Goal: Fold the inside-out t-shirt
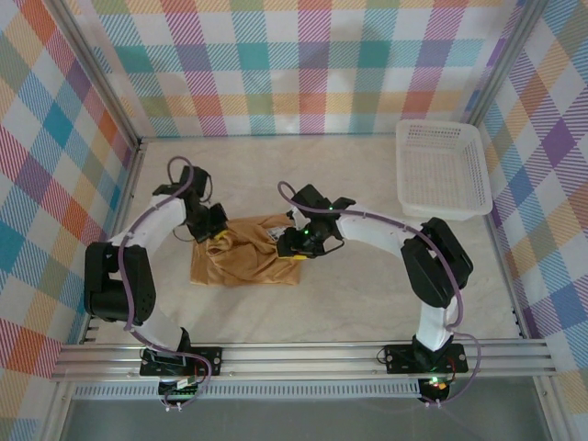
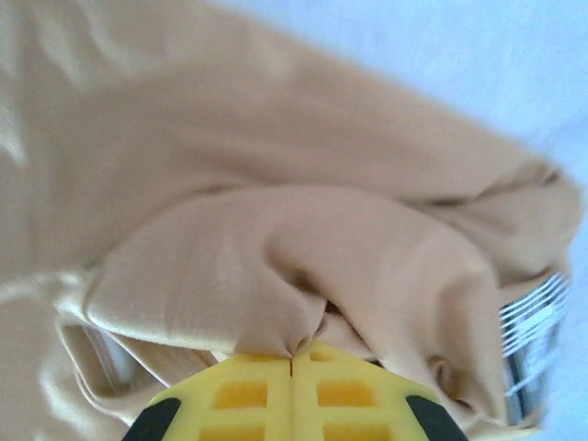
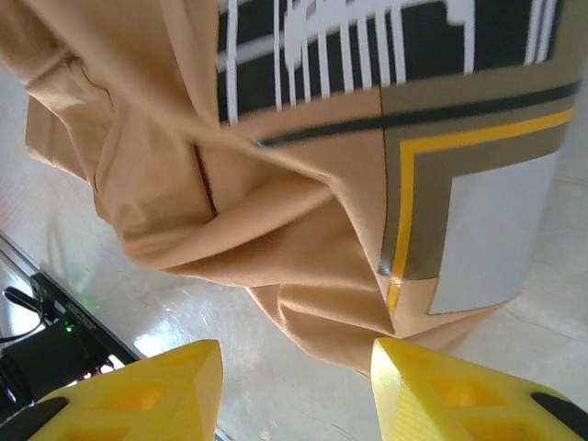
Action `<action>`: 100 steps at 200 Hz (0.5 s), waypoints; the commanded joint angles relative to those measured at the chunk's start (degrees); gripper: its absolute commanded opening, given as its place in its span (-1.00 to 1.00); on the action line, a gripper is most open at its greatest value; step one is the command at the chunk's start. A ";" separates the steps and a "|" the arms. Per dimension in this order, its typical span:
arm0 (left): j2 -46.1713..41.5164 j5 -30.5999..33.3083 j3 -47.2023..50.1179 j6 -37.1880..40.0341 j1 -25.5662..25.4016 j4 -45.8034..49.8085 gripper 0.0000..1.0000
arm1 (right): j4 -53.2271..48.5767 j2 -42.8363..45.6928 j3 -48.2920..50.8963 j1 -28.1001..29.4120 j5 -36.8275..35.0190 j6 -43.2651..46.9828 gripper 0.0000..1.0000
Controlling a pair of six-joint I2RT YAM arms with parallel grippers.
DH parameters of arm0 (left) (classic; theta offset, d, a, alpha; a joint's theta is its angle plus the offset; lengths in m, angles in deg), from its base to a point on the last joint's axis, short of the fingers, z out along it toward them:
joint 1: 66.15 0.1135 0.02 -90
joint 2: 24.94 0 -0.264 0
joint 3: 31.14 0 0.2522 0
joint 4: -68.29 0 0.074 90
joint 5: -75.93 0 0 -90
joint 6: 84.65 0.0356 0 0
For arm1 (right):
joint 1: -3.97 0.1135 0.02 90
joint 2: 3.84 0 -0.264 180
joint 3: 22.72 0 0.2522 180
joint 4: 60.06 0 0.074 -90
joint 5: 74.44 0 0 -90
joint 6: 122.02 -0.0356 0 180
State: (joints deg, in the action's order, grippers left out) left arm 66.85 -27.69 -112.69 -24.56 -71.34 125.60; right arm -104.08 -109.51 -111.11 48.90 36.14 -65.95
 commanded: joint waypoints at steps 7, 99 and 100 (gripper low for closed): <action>4.01 -1.42 -4.33 0.55 4.58 1.66 -1.00 | 0.72 -3.09 -0.92 1.97 1.67 -1.04 -0.08; 5.83 6.86 -7.00 2.20 11.52 4.43 0.12 | -3.09 -3.24 -4.76 4.05 0.24 0.60 -0.07; 5.41 7.08 -6.96 2.30 11.30 4.52 0.12 | -3.16 -3.15 -4.75 4.04 0.07 0.66 -0.07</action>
State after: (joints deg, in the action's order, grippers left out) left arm 80.84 -27.30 -117.89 -23.38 -59.67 126.13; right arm -104.30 -115.13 -113.47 52.92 37.65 -66.67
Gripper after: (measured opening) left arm 0.464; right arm 0.461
